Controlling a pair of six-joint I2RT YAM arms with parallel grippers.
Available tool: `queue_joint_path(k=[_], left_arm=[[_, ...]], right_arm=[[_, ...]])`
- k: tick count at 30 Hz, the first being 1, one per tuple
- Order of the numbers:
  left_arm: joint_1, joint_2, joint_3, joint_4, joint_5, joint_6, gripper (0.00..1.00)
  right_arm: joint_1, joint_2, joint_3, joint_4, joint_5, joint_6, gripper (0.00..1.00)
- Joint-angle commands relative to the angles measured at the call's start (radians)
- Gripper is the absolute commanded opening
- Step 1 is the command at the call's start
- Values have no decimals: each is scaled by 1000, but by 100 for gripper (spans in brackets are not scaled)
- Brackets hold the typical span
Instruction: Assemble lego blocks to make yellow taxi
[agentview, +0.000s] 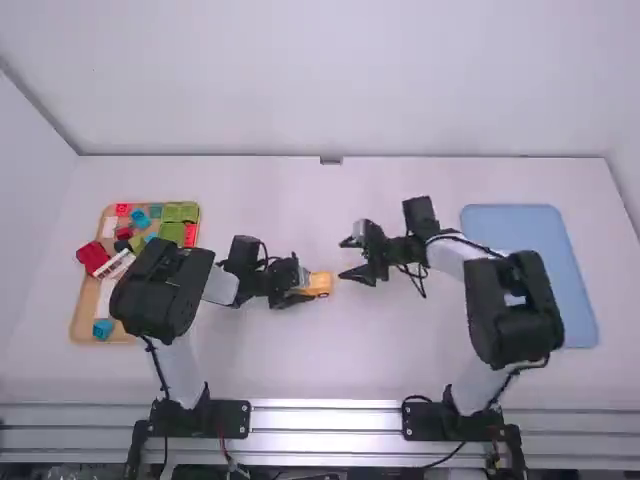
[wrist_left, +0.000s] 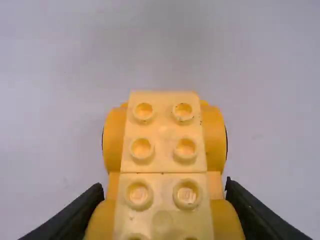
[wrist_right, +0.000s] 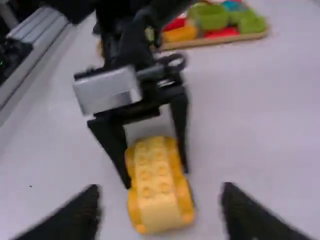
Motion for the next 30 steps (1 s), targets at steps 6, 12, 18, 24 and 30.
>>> queue_joint_path(k=[6,12,18,24,30], left_arm=[[-72,6,96,-166,11,83,47],[-148,6,175,-309,-137,89,68],[-141,6,178,-278,-133,4,99],[-53,-132,172,-274,-130,-243,99],[68,-477,178,-480,-182,-443,99]], right_arm=[[-31,-154,3,-142,30,7,98],[-27,-225,3,-173,44,7,98],[-28,-254,3,-171,42,8,98],[-28,-288,5,-44,4,131,98],[-22,-291,5,242,22,441,98]])
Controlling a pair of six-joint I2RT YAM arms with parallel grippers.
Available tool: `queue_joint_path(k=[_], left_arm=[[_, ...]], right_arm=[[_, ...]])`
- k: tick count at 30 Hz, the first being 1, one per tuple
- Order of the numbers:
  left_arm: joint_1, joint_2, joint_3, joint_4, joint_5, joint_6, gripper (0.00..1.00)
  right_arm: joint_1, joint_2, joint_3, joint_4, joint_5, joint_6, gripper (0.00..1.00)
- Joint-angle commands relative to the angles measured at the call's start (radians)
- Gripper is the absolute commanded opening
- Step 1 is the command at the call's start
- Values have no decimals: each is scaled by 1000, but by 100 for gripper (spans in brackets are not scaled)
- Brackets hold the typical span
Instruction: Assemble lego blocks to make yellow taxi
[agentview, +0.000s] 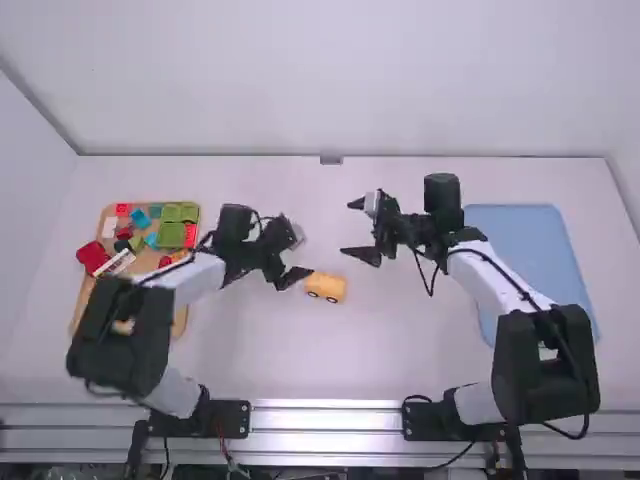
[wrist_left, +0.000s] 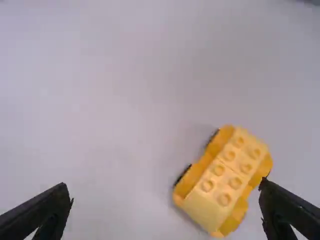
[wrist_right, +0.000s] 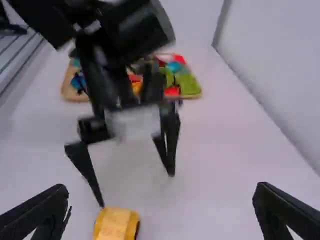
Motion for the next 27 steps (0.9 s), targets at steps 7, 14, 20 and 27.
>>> queue_joint_path(k=[7,14,20,27], left_arm=[[79,-440,8,-214,-291,-337,99],[79,-701,8,-356,-678,-630,99],[77,-857,8,-489,-979,-838,99],[76,-948,8,-629,-1231,-1088,99]], right_arm=[[86,-26,6,227,-8,318,98],[173,-21,50,290,116,455,98],[224,-20,174,86,130,340,98],[270,-11,253,5,153,296,98]])
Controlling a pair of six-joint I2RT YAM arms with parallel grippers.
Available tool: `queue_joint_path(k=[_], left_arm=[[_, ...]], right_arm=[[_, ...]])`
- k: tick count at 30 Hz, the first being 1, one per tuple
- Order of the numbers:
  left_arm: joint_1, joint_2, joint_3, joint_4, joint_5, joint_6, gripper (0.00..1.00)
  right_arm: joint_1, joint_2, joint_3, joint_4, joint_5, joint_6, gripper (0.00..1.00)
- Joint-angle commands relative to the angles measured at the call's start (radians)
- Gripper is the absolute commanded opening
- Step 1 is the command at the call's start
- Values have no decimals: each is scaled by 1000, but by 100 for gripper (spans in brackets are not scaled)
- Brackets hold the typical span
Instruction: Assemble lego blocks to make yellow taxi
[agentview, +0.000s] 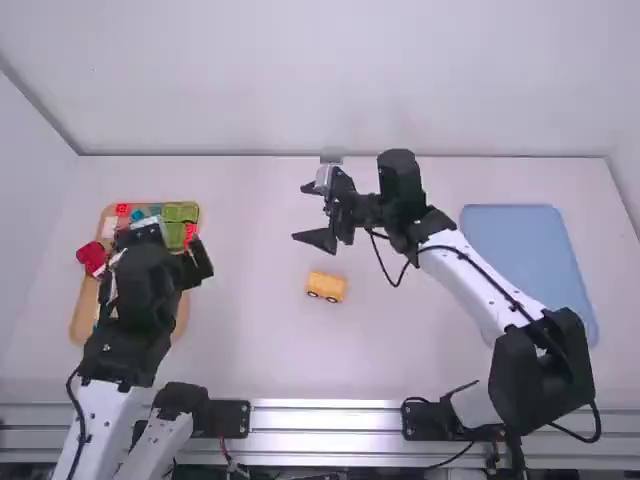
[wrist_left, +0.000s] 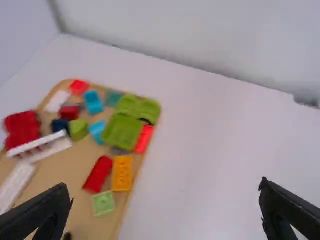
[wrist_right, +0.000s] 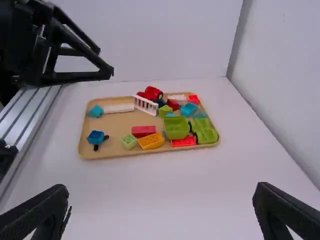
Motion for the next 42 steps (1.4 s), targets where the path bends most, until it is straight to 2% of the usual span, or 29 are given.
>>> queue_joint_path(k=[1,11,18,22,25,26,31,37,42], left_arm=[[-1,-24,7,-15,-155,-161,99],[86,-8,38,-21,-167,-219,99],[271,49,103,-120,-159,-308,99],[410,86,150,-121,-42,-278,99],[554,159,205,-113,130,-224,99],[561,164,208,-113,135,-223,99],[701,348,311,-151,279,-209,99],[693,573,472,-217,483,-53,99],[579,745,584,-296,486,51,97]], right_arm=[[23,1,55,-4,16,-13,98],[91,175,265,-143,11,-50,98],[89,222,333,-186,-29,-104,98],[89,222,337,-188,-26,-137,98],[90,222,338,-177,10,-102,98],[90,222,338,-176,13,-98,98],[100,224,337,-172,32,-95,98],[131,224,337,-172,72,-101,98],[150,241,337,-156,99,-91,98]])
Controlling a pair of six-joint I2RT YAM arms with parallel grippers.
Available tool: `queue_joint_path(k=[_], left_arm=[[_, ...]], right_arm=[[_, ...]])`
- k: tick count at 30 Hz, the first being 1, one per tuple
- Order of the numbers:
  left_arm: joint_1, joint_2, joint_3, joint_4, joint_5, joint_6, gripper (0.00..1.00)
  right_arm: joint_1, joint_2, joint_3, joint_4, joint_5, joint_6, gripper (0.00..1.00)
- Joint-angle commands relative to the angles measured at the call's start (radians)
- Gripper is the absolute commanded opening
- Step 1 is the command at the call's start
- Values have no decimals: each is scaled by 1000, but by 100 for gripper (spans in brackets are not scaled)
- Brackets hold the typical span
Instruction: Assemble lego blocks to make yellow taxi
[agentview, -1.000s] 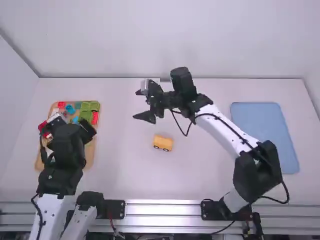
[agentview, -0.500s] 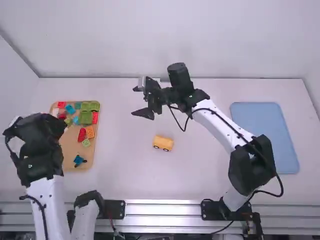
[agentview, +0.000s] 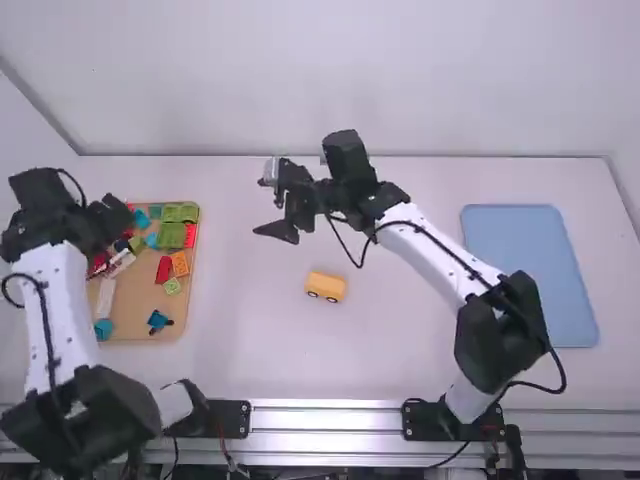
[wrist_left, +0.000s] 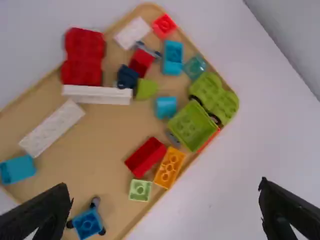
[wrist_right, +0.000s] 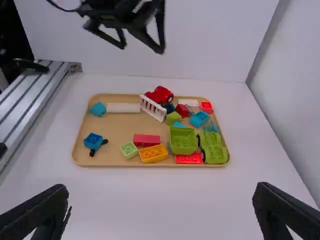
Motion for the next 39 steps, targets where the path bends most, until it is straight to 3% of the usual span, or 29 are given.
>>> queue_joint_path(k=[1,5,10,12,14,20,26,33,39], left_arm=[[-75,76,61,-28,54,120,97],[-157,169,89,-53,48,214,91],[-261,304,86,-77,-89,233,77],[-276,343,86,-79,-103,233,67],[-280,373,86,-72,-102,246,66],[-273,468,85,-98,-96,259,49],[-277,515,73,-90,-104,259,49],[-277,521,-34,48,-116,290,50],[-220,521,-94,103,-127,285,46]], right_arm=[[3,26,27,12,14,8,98],[-1,44,26,-9,9,7,98],[-9,91,26,-32,9,7,98],[-11,102,26,-37,9,8,98],[-12,106,26,-43,6,6,98],[-47,107,26,-80,5,-3,98],[-61,107,25,-82,6,-4,98],[-67,107,25,-82,6,-4,98],[-72,107,25,-89,5,-4,98]])
